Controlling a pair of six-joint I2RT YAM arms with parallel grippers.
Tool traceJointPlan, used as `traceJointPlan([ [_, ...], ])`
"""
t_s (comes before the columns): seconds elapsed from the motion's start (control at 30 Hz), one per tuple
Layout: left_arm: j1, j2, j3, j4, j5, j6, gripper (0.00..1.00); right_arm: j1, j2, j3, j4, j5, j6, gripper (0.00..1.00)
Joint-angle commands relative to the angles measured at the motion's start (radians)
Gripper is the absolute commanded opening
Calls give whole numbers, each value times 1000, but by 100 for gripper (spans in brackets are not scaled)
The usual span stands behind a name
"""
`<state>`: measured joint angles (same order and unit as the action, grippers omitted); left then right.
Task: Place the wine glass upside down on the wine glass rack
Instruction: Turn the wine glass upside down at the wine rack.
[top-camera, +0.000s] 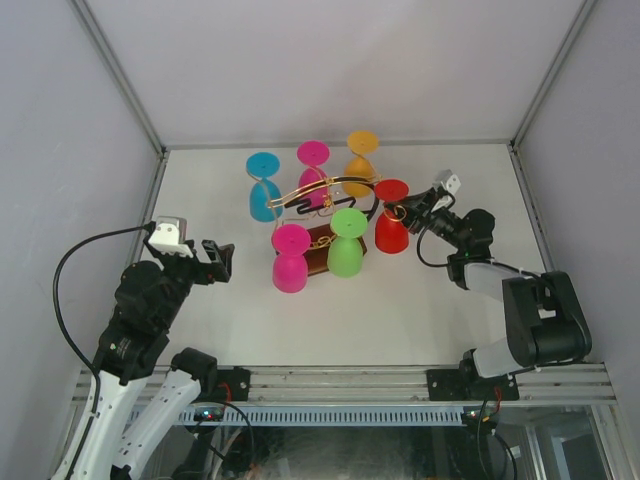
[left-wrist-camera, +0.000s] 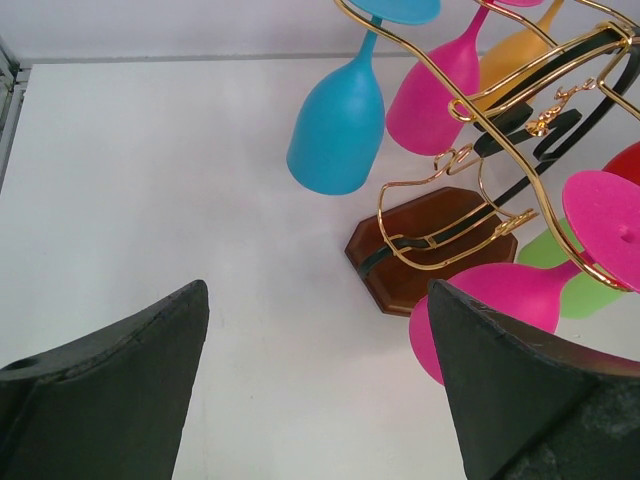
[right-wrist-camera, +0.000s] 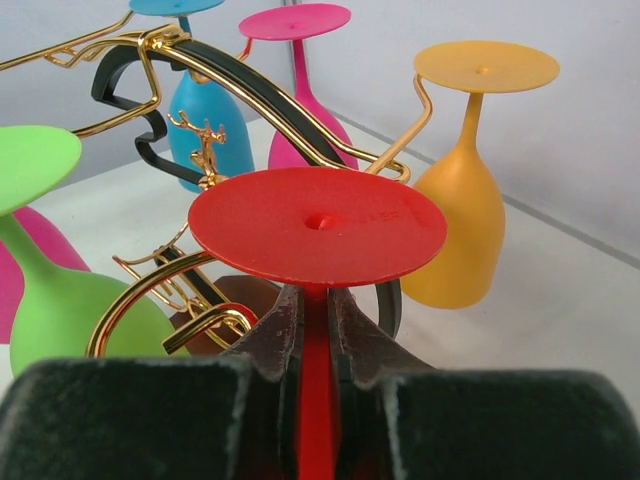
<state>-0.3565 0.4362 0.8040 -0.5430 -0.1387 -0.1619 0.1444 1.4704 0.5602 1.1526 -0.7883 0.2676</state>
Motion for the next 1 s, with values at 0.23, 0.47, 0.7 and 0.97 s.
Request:
traceJointPlan([
  [0.23,7,4,-15,27,7,3,93,14,-45,-71,78,-42,-18,0],
  [0.47,8,11,-14,28,14,2,93,9,-62,-103,74,18,-16,0],
  [0.7,7,14,-11,28,18,1,92,15,-60,-147,167,35,-10,0],
  [0.97,8,31,-4,26,34,-3,92,60,-51,-178,266,113,-29,0],
])
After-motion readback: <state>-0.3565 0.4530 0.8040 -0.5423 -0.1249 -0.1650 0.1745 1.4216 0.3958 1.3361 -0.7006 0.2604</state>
